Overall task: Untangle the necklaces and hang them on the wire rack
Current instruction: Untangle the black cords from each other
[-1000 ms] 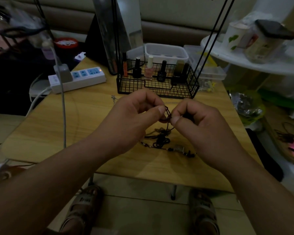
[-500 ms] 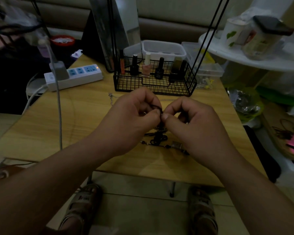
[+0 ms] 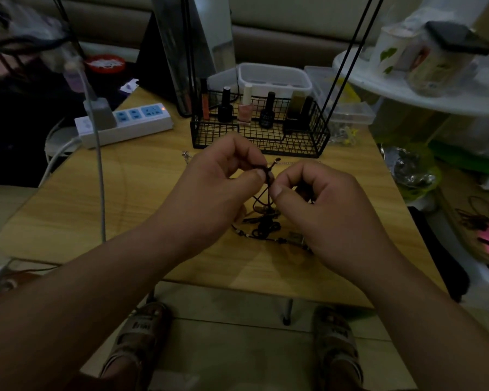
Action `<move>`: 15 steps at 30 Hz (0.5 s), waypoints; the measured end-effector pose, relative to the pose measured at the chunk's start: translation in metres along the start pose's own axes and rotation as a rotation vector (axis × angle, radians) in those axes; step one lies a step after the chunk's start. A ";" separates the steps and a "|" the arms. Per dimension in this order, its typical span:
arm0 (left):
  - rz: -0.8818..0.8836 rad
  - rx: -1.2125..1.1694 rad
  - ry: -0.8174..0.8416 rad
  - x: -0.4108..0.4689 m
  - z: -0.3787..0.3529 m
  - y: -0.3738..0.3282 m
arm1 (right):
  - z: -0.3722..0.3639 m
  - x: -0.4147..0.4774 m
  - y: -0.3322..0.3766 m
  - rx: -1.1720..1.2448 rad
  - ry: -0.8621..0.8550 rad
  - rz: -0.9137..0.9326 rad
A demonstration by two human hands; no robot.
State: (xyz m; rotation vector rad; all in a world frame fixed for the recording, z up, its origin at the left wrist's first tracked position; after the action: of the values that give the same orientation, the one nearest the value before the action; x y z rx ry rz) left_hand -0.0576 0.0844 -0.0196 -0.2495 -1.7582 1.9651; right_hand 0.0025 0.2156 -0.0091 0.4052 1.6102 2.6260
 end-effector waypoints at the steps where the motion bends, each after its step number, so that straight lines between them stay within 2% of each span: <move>1: -0.002 -0.005 0.003 0.000 0.000 0.000 | 0.001 0.000 0.000 0.021 -0.001 -0.005; 7: 0.006 0.019 0.000 0.000 0.003 0.001 | 0.010 0.002 -0.005 -0.018 -0.069 -0.023; 11: 0.004 0.041 0.000 0.000 0.001 0.000 | 0.020 0.000 0.005 -0.161 -0.183 0.079; 15: -0.003 0.082 0.005 0.001 0.000 0.000 | 0.018 -0.001 0.012 -0.213 -0.191 0.155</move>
State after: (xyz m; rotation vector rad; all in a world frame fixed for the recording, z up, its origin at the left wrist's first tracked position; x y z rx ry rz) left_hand -0.0590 0.0845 -0.0197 -0.2233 -1.6698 2.0267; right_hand 0.0088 0.2256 0.0093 0.7688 1.2758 2.7320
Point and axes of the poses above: each hand's wrist, its own x-axis towards the middle knuckle, its own z-axis out of the back of the hand, y = z × x, the point moved 10 cm from there along x, towards the middle knuckle, and after that the axes turned 3 degrees about x, right-handed, at the moved point
